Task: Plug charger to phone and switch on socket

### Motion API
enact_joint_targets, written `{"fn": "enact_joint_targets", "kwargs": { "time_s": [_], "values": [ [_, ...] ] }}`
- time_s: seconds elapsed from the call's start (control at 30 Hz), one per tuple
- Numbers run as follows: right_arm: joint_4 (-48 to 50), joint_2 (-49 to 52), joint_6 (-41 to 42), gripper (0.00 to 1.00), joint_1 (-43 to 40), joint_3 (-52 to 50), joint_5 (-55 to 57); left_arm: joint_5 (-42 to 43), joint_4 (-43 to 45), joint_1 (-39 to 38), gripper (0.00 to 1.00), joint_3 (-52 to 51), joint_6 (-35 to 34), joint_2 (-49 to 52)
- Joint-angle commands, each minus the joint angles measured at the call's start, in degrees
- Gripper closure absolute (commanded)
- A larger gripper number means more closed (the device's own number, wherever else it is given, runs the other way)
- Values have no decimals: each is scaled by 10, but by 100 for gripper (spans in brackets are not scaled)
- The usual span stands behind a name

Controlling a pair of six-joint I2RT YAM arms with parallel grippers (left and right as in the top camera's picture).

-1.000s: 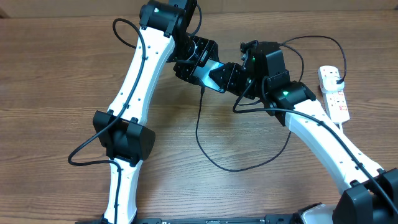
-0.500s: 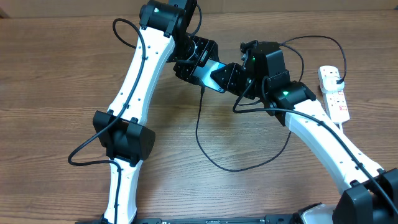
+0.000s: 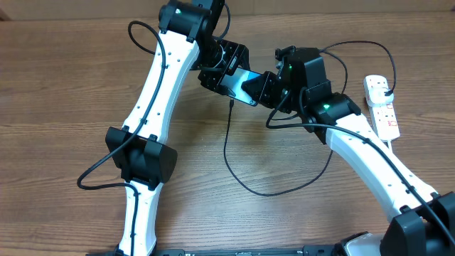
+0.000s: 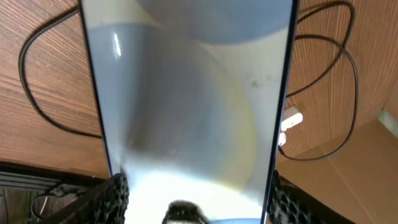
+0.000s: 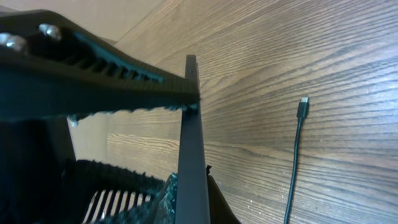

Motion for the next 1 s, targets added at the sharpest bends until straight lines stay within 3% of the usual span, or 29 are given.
{"fn": "enact_joint_targets", "kwargs": {
  "time_s": [0.0,0.27,0.43,0.57,0.73,0.97],
  "values": [
    [16,-1,0,96,3,8,-2,14,-4,-5,23,14,-2,-1],
    [18,-1,0,96,-3,8,-2,8,-4,-5,1,14,-2,-1],
    [2,-1,0,96,-24,8,-2,8,-3,-4,0,14,25,-1],
    [-18,-2,0,96,-40,8,-2,8,-1,-4,0,14,111,-1],
    [-30,-19,0,96,-69,8,-16,14,16,-3,1,14,335,-1],
    [-13,-72,38,96,-127,8,-27,77,62,5,0,14,393,-1]
  ]
}}
